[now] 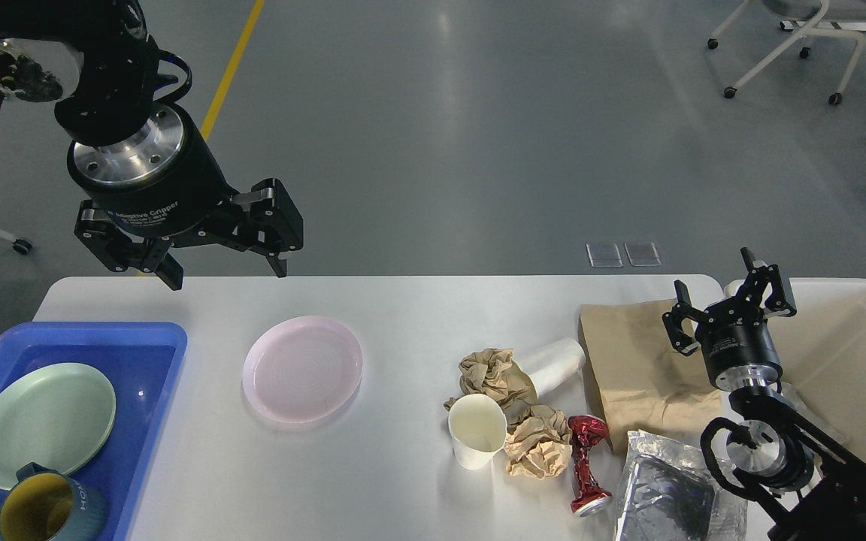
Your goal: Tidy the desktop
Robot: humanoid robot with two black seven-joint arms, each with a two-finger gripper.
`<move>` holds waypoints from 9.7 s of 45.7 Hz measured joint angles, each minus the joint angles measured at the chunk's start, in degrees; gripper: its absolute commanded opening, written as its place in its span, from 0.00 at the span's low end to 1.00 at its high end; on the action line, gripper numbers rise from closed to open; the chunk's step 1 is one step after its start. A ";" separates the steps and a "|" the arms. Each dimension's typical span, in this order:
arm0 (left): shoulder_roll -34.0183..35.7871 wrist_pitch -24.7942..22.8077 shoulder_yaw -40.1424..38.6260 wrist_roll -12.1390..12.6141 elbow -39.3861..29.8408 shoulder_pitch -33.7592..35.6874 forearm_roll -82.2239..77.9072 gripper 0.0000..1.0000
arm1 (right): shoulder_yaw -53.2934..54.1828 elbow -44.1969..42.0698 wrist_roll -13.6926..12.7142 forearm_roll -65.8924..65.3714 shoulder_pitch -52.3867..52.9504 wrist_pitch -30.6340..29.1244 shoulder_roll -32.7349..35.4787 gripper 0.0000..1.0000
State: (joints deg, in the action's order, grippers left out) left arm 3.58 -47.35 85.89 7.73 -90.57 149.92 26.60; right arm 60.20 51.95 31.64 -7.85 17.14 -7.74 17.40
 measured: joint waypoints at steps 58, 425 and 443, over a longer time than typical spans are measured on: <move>-0.22 44.52 -10.07 -0.17 19.18 -56.49 24.79 0.96 | 0.00 0.10 0.00 0.03 0.00 0.00 0.00 1.00; 51.18 20.54 -42.30 -3.33 51.47 -67.25 2.32 0.96 | 0.00 -0.01 0.00 0.02 -0.01 0.01 0.00 1.00; 46.14 20.54 -90.10 -3.38 51.20 -85.27 2.31 0.96 | 0.00 -0.01 0.00 0.02 0.00 0.01 0.00 1.00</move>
State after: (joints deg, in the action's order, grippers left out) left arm 49.72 -26.80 -4.21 4.36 -39.37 64.65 28.91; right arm 60.20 51.94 31.64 -7.83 17.14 -7.74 17.40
